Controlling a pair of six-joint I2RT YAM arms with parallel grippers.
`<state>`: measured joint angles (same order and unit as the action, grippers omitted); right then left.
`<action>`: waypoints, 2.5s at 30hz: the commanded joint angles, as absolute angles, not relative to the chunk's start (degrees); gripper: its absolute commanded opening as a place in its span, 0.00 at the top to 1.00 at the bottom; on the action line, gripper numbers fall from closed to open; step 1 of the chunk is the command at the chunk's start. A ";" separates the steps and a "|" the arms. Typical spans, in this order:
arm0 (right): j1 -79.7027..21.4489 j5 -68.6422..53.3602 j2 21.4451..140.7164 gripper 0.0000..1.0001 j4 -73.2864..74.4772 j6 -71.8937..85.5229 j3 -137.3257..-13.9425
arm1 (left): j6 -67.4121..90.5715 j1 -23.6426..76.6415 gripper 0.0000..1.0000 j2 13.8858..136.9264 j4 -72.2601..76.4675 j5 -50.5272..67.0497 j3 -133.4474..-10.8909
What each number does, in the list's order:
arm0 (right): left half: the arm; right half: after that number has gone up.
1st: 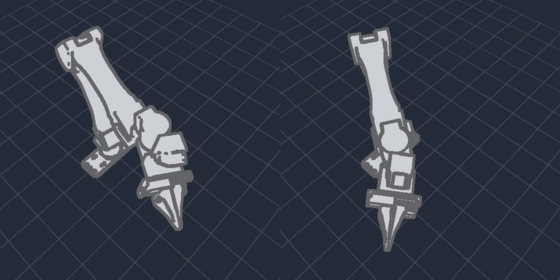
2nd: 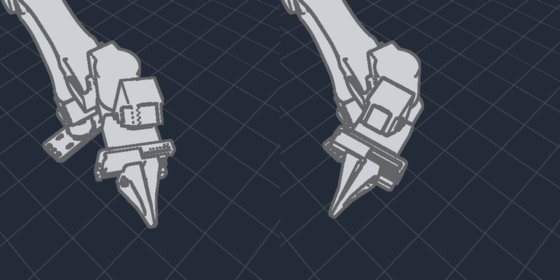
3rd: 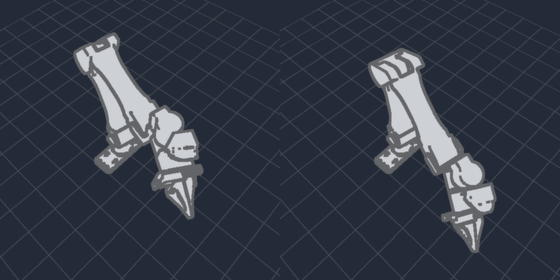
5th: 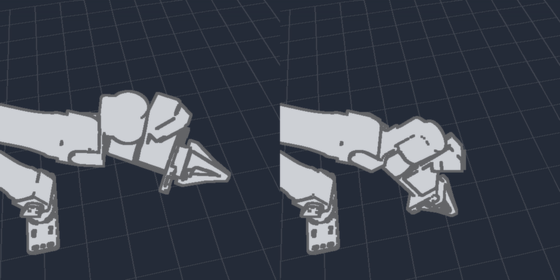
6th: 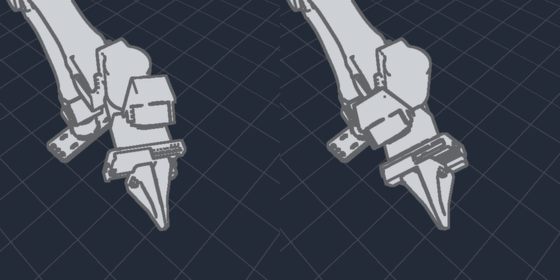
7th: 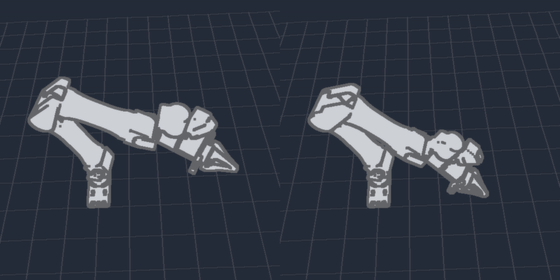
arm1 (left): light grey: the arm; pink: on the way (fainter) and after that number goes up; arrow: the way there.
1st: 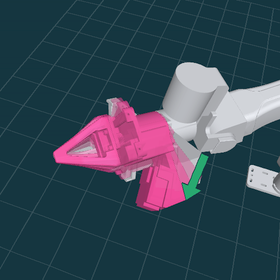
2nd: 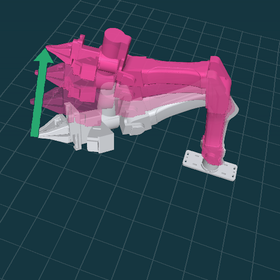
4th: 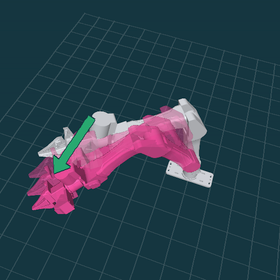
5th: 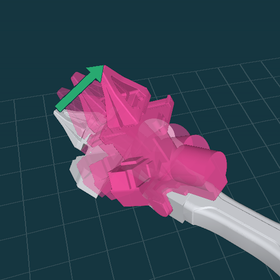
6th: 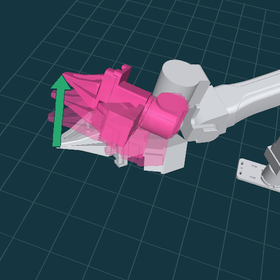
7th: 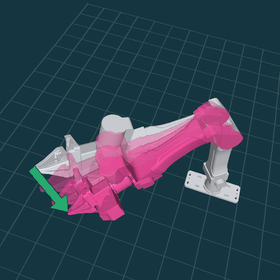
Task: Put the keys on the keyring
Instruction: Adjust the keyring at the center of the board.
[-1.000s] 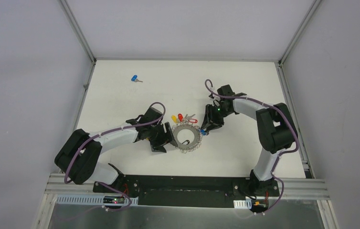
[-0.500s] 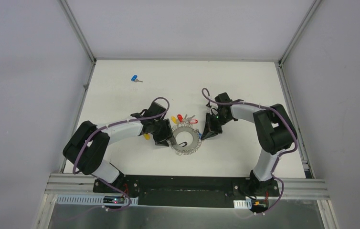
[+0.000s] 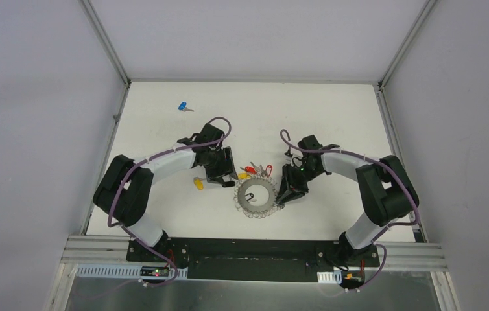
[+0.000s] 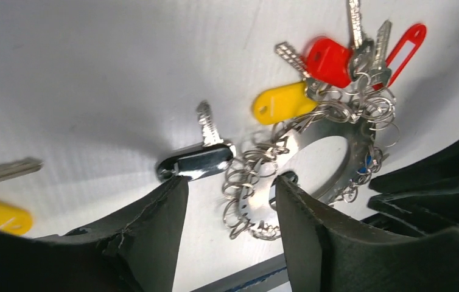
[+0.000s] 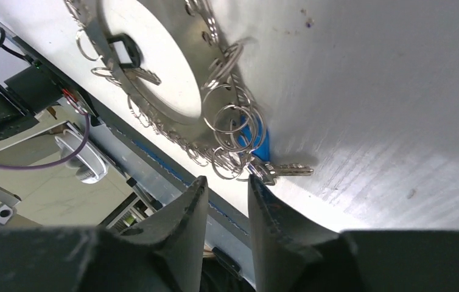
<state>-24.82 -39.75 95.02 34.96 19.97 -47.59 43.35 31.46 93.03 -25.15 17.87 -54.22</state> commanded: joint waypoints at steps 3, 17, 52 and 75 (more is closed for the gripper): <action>-22.15 -37.54 94.40 0.56 37.83 17.74 -54.13 | 43.14 30.50 0.43 84.70 -27.38 18.68 -49.90; -22.51 -41.13 105.03 0.58 34.23 17.94 -57.83 | 58.99 30.76 0.48 74.94 -6.71 29.12 -30.53; -21.90 -32.76 94.68 0.40 40.48 15.04 -57.71 | 44.81 31.73 0.44 78.17 -25.94 20.65 -48.55; -26.26 -43.65 99.14 0.80 26.77 23.96 -47.55 | 58.51 33.40 0.57 76.20 0.89 26.51 -30.51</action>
